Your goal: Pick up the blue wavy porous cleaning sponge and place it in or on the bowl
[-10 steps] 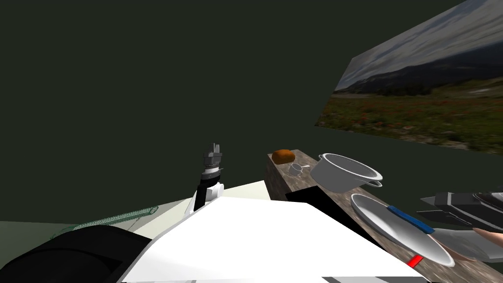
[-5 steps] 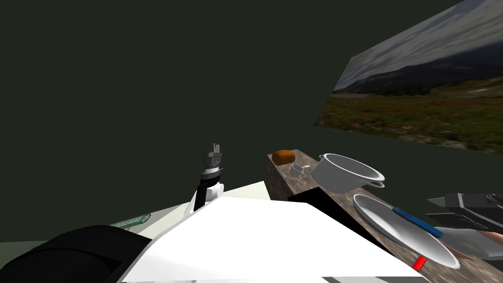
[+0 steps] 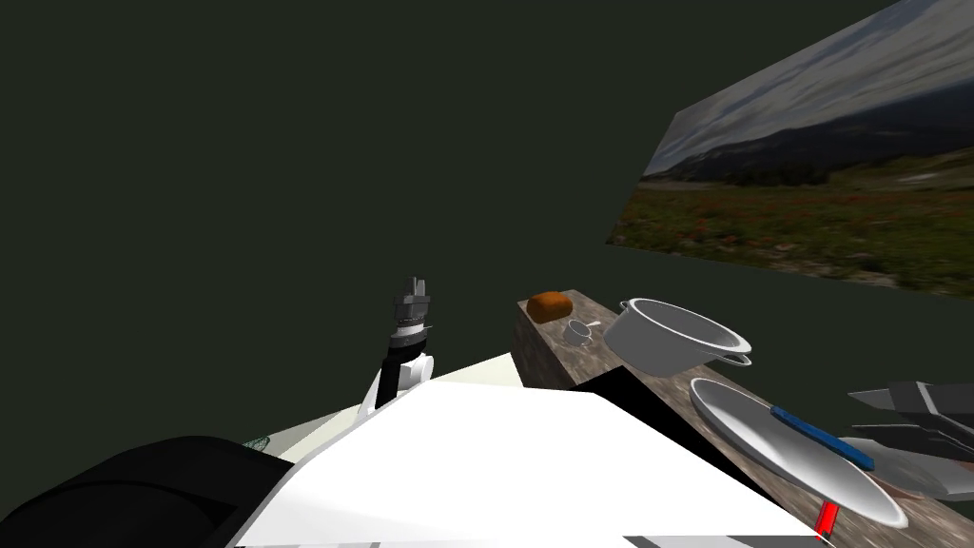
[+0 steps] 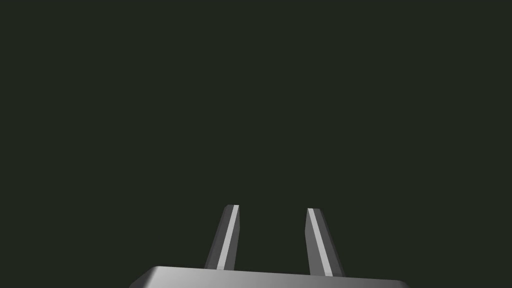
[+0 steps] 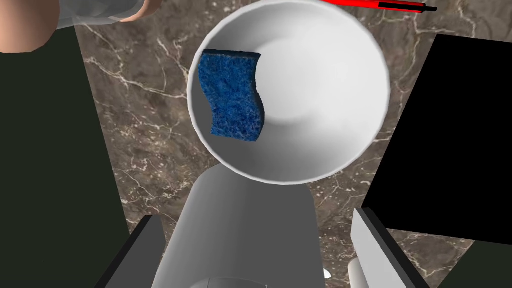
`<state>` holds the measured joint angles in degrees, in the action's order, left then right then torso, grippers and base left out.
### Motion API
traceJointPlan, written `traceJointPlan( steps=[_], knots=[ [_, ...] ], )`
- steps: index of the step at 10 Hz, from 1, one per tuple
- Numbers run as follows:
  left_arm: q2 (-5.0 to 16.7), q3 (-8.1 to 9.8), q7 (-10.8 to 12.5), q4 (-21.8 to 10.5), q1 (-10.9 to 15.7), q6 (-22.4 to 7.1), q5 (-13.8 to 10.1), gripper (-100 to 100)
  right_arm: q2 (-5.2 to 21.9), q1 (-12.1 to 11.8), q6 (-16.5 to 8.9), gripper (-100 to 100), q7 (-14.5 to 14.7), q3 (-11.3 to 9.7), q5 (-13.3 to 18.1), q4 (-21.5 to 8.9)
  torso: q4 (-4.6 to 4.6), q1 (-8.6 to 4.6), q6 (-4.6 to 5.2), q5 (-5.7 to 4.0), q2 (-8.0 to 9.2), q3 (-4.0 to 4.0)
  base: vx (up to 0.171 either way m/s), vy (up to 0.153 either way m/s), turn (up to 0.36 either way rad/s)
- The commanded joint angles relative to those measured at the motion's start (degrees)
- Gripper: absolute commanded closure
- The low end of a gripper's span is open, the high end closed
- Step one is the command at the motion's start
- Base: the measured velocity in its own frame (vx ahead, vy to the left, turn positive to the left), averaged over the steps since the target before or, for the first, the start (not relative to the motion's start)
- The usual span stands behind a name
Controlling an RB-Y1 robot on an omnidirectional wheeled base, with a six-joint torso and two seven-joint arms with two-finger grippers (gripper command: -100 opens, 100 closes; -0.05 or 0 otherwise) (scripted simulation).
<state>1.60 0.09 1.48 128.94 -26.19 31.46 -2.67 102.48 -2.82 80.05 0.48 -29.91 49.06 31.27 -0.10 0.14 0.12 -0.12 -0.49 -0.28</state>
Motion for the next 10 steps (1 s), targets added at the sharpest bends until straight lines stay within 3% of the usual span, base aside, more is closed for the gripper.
traceJointPlan(
  steps=[1,2,4,5,10],
  knots=[
    [0.00,0.00,0.00,0.00,0.00,0.00,0.00,0,-0.64,1.36,1.54,-100,0.60,0.17,2.02,-1.92,0.00,0.00,0.00,0.00,0.00,0.00,0.064,0.030,-0.087],
    [0.00,0.00,0.00,0.00,0.00,0.00,0.00,0,-2.59,5.06,4.42,-100,1.86,0.64,5.32,-4.89,-0.01,0.01,-0.03,0.01,-0.01,-0.01,0.078,0.057,-0.144],
    [0.00,0.00,0.00,0.00,0.00,0.00,0.00,0,-2.43,4.79,4.32,-100,1.80,0.55,5.46,-5.29,-0.02,0.09,-0.04,0.04,-0.03,-0.03,0.046,0.034,-0.055],
    [0.00,0.00,0.00,0.00,0.01,0.00,0.00,0,-2.48,4.89,4.58,0,1.93,0.56,5.64,-5.49,0.00,0.00,-0.06,0.02,0.07,0.03,0.000,0.000,0.000],
    [0.00,0.00,0.00,0.00,0.01,0.00,0.00,0,-2.48,4.88,4.56,0,1.91,0.56,5.62,-5.47,0.04,-0.10,-0.04,-0.01,0.21,0.11,0.000,0.000,0.000]
  ],
)
